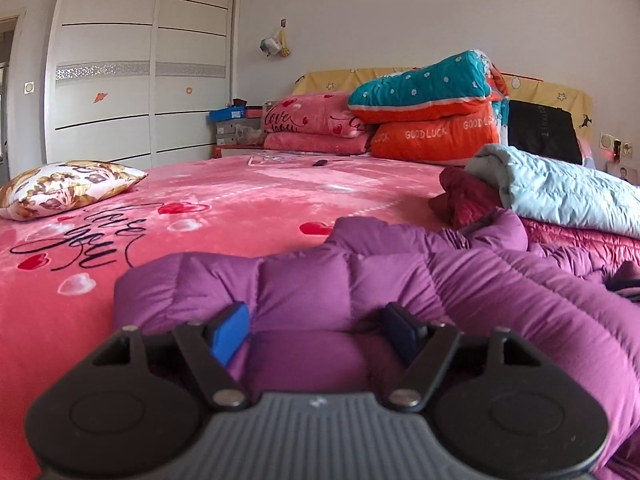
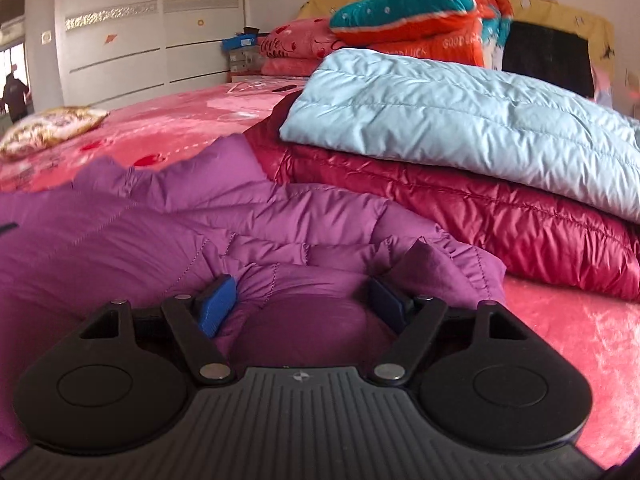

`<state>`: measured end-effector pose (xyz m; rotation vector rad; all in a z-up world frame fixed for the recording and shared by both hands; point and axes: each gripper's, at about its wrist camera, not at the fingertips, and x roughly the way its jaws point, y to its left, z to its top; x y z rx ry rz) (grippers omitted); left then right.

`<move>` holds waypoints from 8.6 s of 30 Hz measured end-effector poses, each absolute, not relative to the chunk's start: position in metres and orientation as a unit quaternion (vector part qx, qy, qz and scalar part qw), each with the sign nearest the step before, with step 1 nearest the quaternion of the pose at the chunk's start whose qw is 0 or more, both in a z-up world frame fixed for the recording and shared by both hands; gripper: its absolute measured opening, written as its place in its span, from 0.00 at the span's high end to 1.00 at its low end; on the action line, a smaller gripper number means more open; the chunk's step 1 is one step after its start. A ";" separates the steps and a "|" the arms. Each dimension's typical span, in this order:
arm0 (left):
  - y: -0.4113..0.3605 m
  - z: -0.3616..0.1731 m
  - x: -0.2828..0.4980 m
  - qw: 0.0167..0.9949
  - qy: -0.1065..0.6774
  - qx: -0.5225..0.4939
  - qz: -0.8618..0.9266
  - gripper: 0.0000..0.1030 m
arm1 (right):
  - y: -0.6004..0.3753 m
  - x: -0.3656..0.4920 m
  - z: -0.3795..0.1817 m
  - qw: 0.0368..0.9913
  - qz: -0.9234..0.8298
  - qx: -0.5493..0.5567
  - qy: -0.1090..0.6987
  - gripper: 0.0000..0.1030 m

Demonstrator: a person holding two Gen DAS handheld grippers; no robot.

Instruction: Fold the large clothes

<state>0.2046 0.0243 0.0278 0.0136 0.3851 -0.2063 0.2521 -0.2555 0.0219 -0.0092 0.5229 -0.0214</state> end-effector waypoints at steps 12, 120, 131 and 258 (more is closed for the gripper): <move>0.019 0.019 0.213 0.972 0.211 0.009 -0.101 0.25 | -0.250 0.268 0.010 0.970 -0.018 -0.016 0.242 0.07; 0.183 0.041 -0.113 0.811 0.466 -0.208 -0.288 0.45 | -0.360 -0.193 0.010 0.794 0.188 0.410 0.408 0.02; 0.174 0.050 -0.116 0.828 0.452 -0.188 -0.275 0.77 | -0.334 -0.178 0.023 0.830 0.151 0.298 0.447 0.44; 0.133 0.043 0.033 0.861 0.312 -0.389 -0.097 0.04 | -0.305 -0.027 -0.024 0.786 0.054 0.592 0.171 0.00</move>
